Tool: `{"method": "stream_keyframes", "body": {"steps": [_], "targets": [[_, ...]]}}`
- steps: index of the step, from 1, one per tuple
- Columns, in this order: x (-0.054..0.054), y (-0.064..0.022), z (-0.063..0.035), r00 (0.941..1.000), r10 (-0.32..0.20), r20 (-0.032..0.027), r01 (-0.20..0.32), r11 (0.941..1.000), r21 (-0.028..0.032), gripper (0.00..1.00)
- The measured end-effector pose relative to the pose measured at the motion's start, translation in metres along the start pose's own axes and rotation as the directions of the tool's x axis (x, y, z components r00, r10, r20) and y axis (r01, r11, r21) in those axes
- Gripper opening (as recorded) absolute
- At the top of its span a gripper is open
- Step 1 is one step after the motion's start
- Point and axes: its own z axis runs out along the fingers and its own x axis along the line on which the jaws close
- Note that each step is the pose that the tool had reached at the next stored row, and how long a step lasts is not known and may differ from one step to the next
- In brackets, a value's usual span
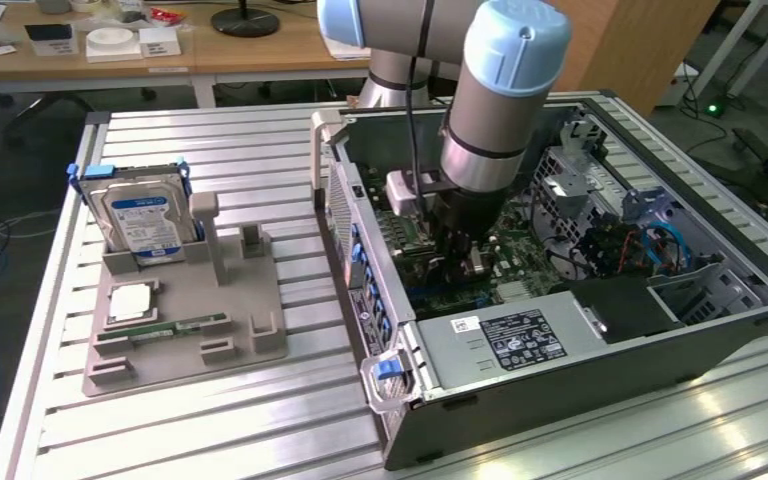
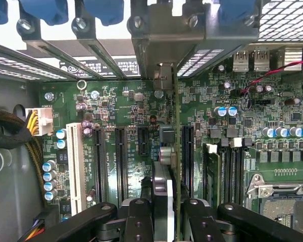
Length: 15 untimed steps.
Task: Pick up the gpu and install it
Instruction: 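Insert the gpu into the slot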
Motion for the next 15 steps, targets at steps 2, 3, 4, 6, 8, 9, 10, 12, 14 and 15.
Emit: {"method": "stream_keyframes", "body": {"steps": [2, 3, 4, 6, 8, 9, 10, 12, 14, 15], "targets": [[0.0001, 0.0000, 0.0010, 1.0000, -0.001, -0.0006, 0.001, 1.0000, -0.0002, 0.28], [0.0001, 0.0001, 0.0013, 1.0000, -0.001, -0.0009, 0.001, 1.0000, -0.0004, 0.28], [0.0001, 0.0002, 0.0013, 1.0000, -0.001, -0.0009, 0.001, 1.0000, -0.0004, 0.28], [0.0002, 0.0003, 0.0014, 1.0000, -0.001, -0.0006, 0.001, 1.0000, -0.0003, 0.28], [0.0001, 0.0002, 0.0015, 1.0000, -0.001, -0.0005, 0.001, 1.0000, -0.0003, 0.28], [0.0001, 0.0003, 0.0015, 1.0000, -0.001, -0.0004, 0.001, 1.0000, -0.0003, 0.28], [0.0001, 0.0003, 0.0015, 1.0000, -0.001, -0.0003, 0.001, 1.0000, -0.0002, 0.28], [0.0001, 0.0003, 0.0015, 1.0000, -0.001, -0.0004, 0.001, 1.0000, -0.0003, 0.28], [0.0001, 0.0003, 0.0015, 1.0000, -0.001, -0.0004, 0.001, 1.0000, -0.0002, 0.28], [0.0001, 0.0003, 0.0015, 1.0000, -0.001, -0.0004, 0.001, 1.0000, -0.0003, 0.28]]}}
